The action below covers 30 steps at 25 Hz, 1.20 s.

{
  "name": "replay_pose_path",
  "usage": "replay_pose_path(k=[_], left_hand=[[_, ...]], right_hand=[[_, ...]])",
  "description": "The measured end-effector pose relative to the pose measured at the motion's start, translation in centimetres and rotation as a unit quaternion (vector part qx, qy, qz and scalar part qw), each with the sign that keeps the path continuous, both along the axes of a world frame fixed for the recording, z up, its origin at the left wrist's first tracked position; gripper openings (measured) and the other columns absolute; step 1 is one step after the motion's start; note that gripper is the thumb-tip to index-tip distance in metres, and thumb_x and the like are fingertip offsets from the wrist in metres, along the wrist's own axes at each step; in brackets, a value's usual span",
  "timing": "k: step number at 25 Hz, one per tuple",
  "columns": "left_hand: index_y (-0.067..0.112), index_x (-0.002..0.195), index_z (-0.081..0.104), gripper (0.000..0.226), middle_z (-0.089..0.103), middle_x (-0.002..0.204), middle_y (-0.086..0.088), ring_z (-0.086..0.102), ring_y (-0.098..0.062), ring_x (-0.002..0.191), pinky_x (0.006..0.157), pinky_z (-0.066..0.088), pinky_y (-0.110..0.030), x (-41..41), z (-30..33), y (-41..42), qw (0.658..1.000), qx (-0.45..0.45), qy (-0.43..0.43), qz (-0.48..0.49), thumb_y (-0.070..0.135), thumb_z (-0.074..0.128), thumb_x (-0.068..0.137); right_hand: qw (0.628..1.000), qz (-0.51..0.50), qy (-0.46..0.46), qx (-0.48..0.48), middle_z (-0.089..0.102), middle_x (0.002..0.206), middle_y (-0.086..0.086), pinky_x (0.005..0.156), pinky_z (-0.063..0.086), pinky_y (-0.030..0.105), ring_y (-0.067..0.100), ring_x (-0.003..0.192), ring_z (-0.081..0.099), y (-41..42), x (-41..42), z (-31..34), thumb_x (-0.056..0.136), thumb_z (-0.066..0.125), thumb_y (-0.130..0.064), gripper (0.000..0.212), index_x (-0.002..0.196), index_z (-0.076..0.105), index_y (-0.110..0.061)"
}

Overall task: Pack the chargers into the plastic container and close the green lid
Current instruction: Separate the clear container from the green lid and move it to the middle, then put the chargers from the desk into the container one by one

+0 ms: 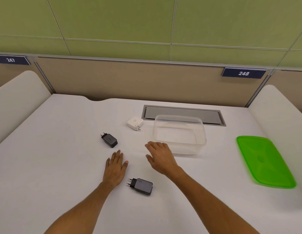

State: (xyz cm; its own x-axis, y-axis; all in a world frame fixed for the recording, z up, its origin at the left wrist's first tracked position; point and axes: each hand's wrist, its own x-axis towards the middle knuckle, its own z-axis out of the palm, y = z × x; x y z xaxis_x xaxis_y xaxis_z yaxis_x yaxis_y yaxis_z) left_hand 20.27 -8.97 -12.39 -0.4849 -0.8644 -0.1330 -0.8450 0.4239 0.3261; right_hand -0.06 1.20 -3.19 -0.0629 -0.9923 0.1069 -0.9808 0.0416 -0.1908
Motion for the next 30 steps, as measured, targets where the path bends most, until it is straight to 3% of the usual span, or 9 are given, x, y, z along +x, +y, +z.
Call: replay_pose_path(k=[6,12,18,24,30], left_hand=[[0.012,0.149,0.007,0.077,0.004,0.159,-0.004,0.001,-0.019,0.146,0.117,0.0,-0.04,0.3,-0.8,0.8,0.996,-0.072,-0.049,-0.024,0.05,-0.007,0.083],[0.014,0.149,0.008,0.067,0.005,0.16,-0.001,0.001,-0.017,0.146,0.117,-0.001,-0.038,0.3,-0.9,0.8,0.996,-0.073,-0.052,-0.013,0.046,0.009,0.09],[0.015,0.149,0.009,0.065,0.007,0.159,0.0,0.001,-0.016,0.146,0.118,-0.002,-0.037,0.4,-0.9,0.8,0.997,-0.069,-0.04,-0.009,0.046,0.013,0.092],[0.015,0.149,0.013,0.065,0.01,0.159,0.0,0.003,-0.016,0.146,0.118,0.001,-0.038,0.4,-0.8,0.9,0.998,-0.068,-0.018,-0.004,0.046,0.016,0.091],[0.016,0.149,0.013,0.066,0.011,0.159,0.0,0.003,-0.016,0.146,0.118,0.001,-0.038,0.4,-0.8,0.9,0.997,-0.072,-0.016,-0.002,0.047,0.018,0.091]], right_hand=[[0.991,0.04,-0.029,0.126,0.055,0.131,0.006,0.097,0.038,0.041,0.028,0.116,0.05,1.9,2.8,-2.6,0.09,0.046,-0.051,0.054,0.131,0.05,-0.016],[0.986,0.051,-0.026,0.154,0.058,0.111,0.005,0.08,0.045,0.038,0.026,0.097,0.055,3.0,4.8,-3.8,0.076,0.054,-0.066,0.069,0.123,0.053,-0.017],[0.985,0.074,-0.014,0.157,0.058,0.092,0.005,0.059,0.038,0.03,0.029,0.078,0.059,2.9,5.3,-4.0,0.074,0.059,-0.049,0.045,0.102,0.058,-0.014],[0.985,0.088,-0.003,0.148,0.062,0.079,0.005,0.056,0.032,0.028,0.025,0.063,0.052,1.6,4.5,-2.7,0.075,0.059,-0.04,0.03,0.083,0.059,-0.011],[0.996,0.014,-0.014,0.082,0.066,0.087,0.001,0.059,0.04,0.029,0.025,0.076,0.062,-1.0,0.3,0.9,0.075,0.056,-0.048,0.034,0.088,0.061,-0.017]])
